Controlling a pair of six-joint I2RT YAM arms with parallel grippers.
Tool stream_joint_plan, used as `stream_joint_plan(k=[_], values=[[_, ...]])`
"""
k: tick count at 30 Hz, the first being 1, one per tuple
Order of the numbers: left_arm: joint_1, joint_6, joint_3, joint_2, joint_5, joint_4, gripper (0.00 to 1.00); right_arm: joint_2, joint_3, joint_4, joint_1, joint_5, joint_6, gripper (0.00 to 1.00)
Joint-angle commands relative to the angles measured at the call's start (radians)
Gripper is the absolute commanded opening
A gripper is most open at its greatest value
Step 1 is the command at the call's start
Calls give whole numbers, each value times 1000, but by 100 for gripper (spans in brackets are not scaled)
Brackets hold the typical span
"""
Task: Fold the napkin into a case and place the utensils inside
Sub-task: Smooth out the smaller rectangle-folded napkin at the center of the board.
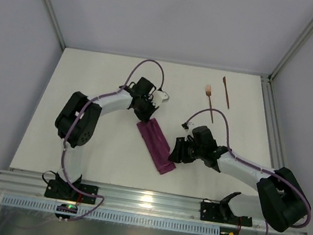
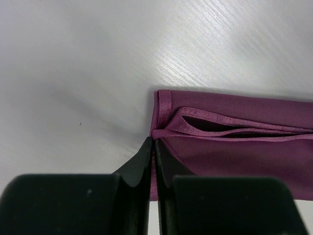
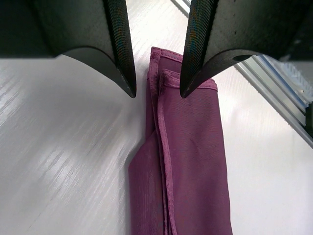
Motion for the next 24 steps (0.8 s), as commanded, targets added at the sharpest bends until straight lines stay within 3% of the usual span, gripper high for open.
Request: stream_joint_plan(k=[1, 4, 8, 13, 24], values=[[-8, -25, -3, -39, 4, 35, 5, -2, -19, -3, 0, -33, 49, 45], [-10, -28, -11, -43, 8, 41, 6, 17, -39, 35, -3, -45, 61, 46], [-13, -28, -21, -48, 10, 43, 6, 60, -30, 86, -8, -89, 81, 39], [-13, -23, -26, -62, 11, 44, 6, 37, -24, 69, -10, -51, 83, 17], [-13, -17, -26, -68, 7, 41, 7, -48, 1, -15, -10, 2, 84, 9]])
